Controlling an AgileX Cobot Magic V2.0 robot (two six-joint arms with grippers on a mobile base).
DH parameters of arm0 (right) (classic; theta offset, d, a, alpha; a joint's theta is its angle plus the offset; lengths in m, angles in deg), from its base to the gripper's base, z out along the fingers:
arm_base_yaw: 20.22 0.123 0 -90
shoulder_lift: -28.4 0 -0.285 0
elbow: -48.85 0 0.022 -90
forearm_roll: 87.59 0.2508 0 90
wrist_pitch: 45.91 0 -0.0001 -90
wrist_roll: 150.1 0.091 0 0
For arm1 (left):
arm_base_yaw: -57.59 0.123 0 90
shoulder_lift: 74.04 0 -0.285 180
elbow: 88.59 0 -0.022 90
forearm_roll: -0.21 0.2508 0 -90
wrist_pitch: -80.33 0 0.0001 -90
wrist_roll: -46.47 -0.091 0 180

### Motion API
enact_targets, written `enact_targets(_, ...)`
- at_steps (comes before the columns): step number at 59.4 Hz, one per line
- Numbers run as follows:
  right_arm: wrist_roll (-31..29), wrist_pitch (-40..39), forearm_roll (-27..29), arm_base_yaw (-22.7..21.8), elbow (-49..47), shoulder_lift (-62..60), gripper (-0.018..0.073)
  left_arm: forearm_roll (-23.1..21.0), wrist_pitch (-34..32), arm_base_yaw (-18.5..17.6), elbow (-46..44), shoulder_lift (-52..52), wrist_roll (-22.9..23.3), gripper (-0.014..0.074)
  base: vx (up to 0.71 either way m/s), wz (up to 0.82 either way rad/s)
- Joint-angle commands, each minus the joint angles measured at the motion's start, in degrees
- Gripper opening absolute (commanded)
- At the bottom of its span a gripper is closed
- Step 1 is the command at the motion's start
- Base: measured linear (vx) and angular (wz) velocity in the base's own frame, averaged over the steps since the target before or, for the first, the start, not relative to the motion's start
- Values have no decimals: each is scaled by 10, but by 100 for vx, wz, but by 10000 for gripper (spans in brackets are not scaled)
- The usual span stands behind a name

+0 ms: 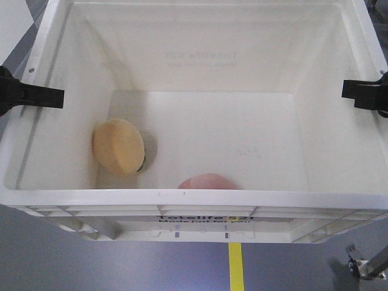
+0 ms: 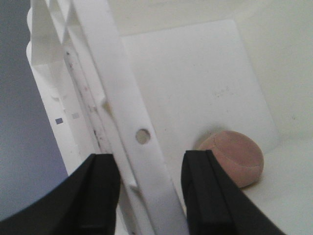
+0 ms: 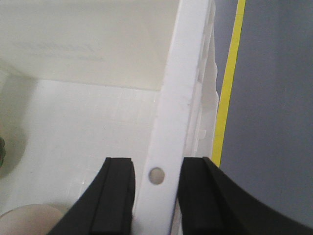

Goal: Place moving items into box and shelve
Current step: 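Keep holding the tote while the base turns along the floor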

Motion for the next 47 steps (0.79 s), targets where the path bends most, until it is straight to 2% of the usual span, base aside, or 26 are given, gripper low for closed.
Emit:
enact_targets(1,-15,-79,50,2,-25,-12,-6,-83,-49,-8,-26,15,-17,-6,49,-3)
enact_targets(47,-15,-80,50,2,-25,-12,-6,-83,-49,-8,-26,15,-17,-6,46,-7)
